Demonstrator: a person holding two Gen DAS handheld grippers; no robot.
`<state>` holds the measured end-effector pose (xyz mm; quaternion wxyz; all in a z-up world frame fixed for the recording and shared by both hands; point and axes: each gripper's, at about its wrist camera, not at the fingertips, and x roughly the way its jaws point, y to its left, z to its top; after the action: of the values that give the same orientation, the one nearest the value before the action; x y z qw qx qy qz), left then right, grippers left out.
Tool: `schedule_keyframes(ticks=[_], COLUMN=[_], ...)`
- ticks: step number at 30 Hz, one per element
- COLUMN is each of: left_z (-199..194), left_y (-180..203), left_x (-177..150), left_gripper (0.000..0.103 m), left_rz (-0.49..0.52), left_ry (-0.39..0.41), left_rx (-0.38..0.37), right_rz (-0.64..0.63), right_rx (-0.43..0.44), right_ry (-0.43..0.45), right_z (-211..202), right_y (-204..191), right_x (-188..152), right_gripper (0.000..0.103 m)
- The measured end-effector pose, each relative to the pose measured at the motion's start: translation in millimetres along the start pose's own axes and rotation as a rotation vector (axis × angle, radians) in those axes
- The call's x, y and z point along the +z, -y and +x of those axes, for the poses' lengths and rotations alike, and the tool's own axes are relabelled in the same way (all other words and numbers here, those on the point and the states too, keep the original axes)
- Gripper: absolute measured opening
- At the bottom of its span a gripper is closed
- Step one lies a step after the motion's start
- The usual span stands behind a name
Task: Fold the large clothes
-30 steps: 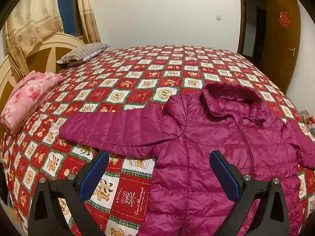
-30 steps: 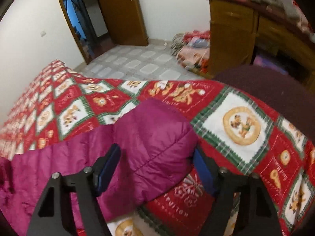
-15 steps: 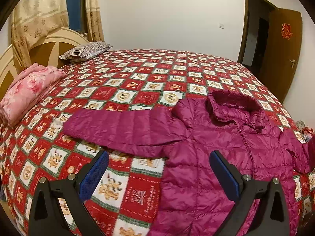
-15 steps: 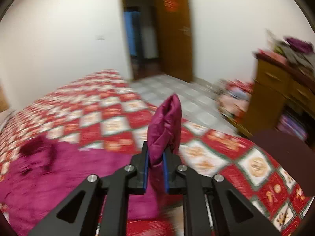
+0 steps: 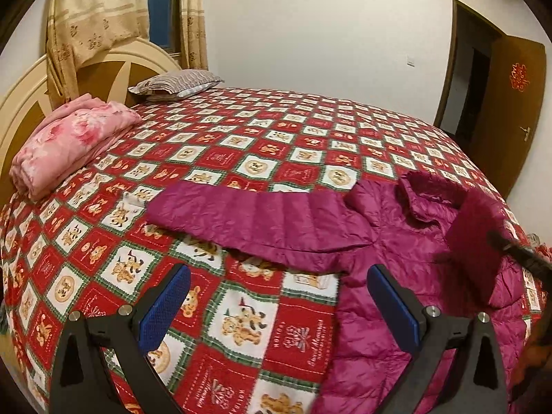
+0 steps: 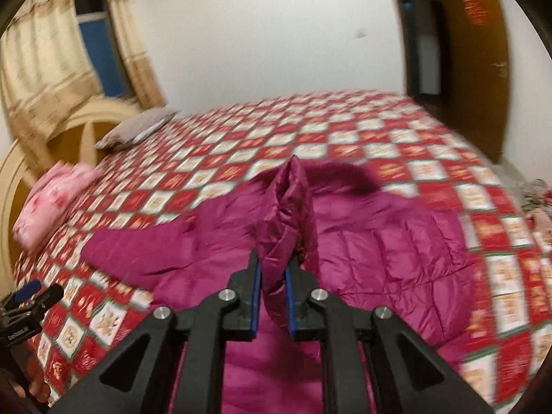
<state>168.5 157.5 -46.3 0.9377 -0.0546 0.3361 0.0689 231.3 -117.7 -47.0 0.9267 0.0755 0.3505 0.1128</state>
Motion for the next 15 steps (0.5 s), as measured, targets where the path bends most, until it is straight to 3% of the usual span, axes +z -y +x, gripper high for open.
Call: schedule_keyframes(ticks=[3,5,8,9,10,13,15], left_z=[7.6,14.3,25.6,29.2,33.0,42.5,51.5], left_y=[-5.4,-4.3,5.7,11.4,19.1,48.8,72.4], left_x=[-1.9,-2.3,0.7,2.3,4.2,10.2,13.3], left_gripper=[0.102,0.102,0.102,0.102,0.102,0.102,0.102], left_rz=[-0.010,-0.008,0.009,0.019,0.035,0.085,0.122], left_ry=[0.004,-0.001,-0.018,-0.023,-0.025,-0.010,-0.002], left_rx=[-0.005,-0.008,-0.037,-0.045,-0.050,-0.065,-0.066], right_rz=[-0.006,-0.017,-0.002,0.012,0.025,0.052,0.057], right_rx=[0.047,0.096,0.185,0.199,0.206,0.160,0.007], right_ry=[-0.053,-0.081,-0.086,-0.050,0.000,0.146,0.200], right_z=[35.3,46.7,39.0,27.1,12.8,-29.7,-45.9], right_y=[-17.9,-22.2,-21.9,-15.8,-8.1,26.5,51.9], right_x=[-15.0,-21.8,-19.0,-15.0,-10.9,0.4,5.9], right_gripper=[0.015,0.022,0.060,0.078,0.086,0.088,0.085])
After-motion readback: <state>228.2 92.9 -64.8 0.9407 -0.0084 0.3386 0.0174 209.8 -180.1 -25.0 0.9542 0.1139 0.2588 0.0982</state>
